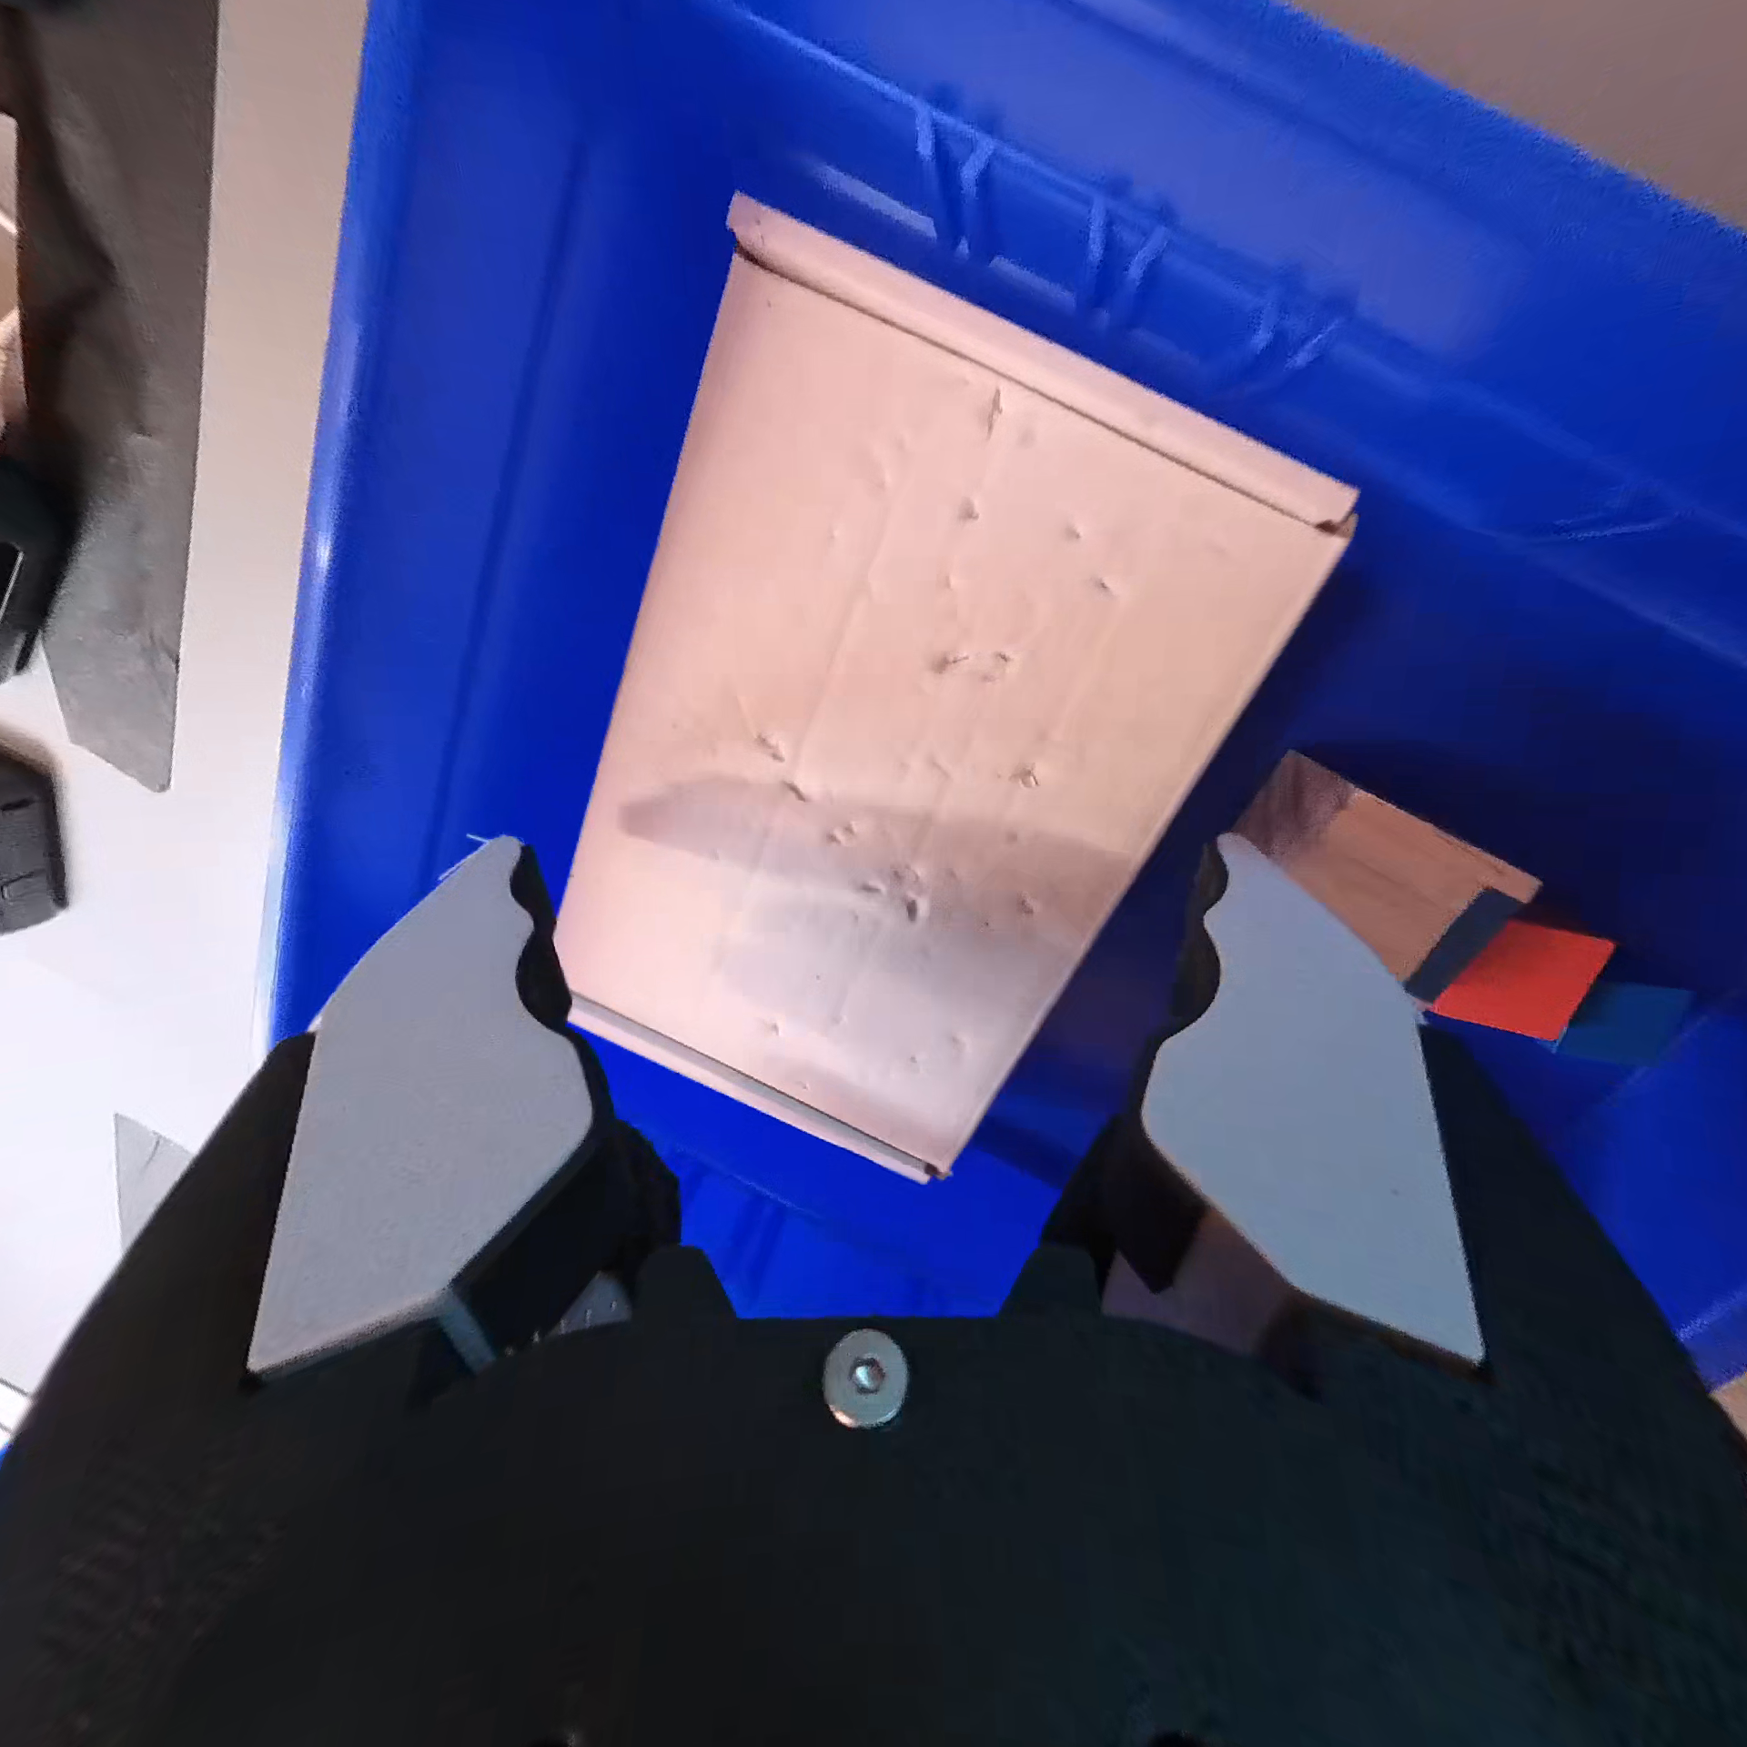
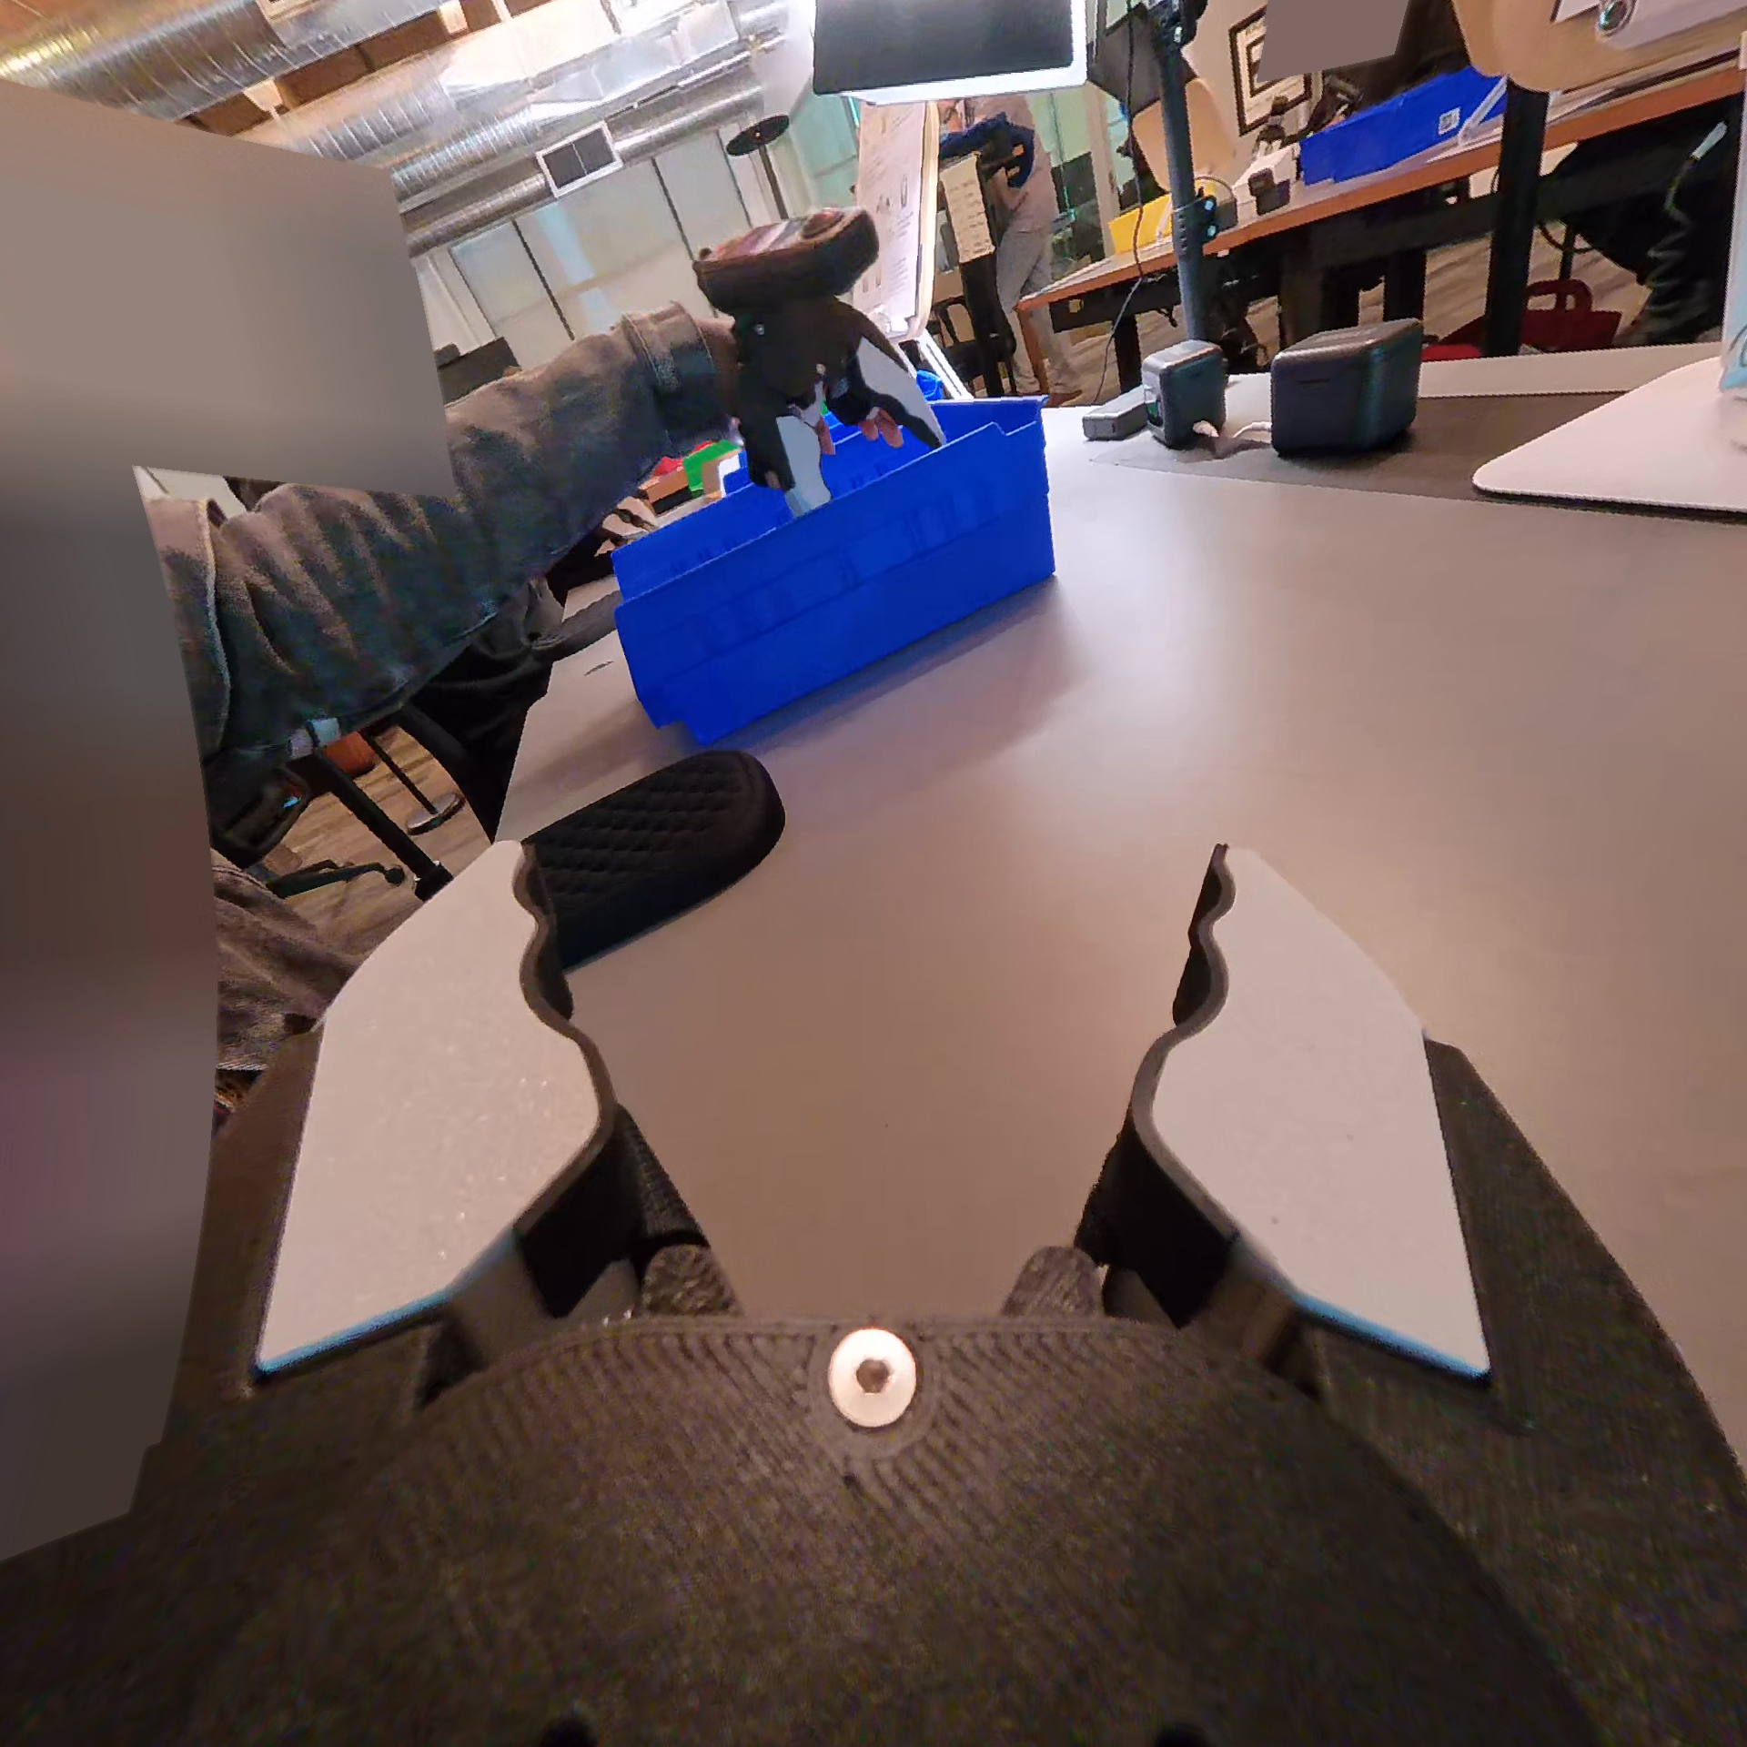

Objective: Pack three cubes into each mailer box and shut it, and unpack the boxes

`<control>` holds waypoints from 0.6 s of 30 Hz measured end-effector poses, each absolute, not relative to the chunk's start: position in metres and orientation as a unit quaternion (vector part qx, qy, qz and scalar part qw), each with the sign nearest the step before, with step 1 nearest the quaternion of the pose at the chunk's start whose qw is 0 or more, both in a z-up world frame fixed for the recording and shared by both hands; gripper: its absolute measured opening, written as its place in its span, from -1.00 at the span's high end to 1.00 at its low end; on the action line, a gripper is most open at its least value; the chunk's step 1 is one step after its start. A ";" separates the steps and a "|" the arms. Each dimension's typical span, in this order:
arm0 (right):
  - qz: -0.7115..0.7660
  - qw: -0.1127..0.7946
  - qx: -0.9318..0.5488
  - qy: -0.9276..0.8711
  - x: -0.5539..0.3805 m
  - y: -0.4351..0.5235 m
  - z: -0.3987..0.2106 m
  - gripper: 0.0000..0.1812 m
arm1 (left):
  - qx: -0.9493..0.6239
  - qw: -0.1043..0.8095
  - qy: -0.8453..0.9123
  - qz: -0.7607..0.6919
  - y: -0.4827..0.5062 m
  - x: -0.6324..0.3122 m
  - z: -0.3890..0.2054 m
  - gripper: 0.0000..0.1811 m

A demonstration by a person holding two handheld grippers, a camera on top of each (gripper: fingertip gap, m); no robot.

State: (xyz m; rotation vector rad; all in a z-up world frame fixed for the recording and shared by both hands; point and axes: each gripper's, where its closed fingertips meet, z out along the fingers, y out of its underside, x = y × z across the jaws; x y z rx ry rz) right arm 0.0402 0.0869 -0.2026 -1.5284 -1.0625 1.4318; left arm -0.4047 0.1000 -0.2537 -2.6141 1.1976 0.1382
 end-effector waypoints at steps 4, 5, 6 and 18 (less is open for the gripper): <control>0.562 0.383 -0.602 -0.418 0.040 0.087 -0.204 -0.39 | -0.899 0.096 0.424 0.053 0.099 -0.408 -0.266 -0.40; 0.563 0.383 -0.601 -0.418 0.040 0.087 -0.203 -0.39 | -0.901 0.086 0.422 0.059 0.099 -0.412 -0.271 -0.42; 0.563 0.383 -0.600 -0.420 0.040 0.086 -0.203 -0.38 | -0.905 0.079 0.415 0.054 0.099 -0.414 -0.275 -0.44; 0.558 0.386 -0.595 -0.430 0.039 0.083 -0.203 -0.36 | -0.901 0.004 0.430 0.059 0.084 -0.418 -0.278 -0.45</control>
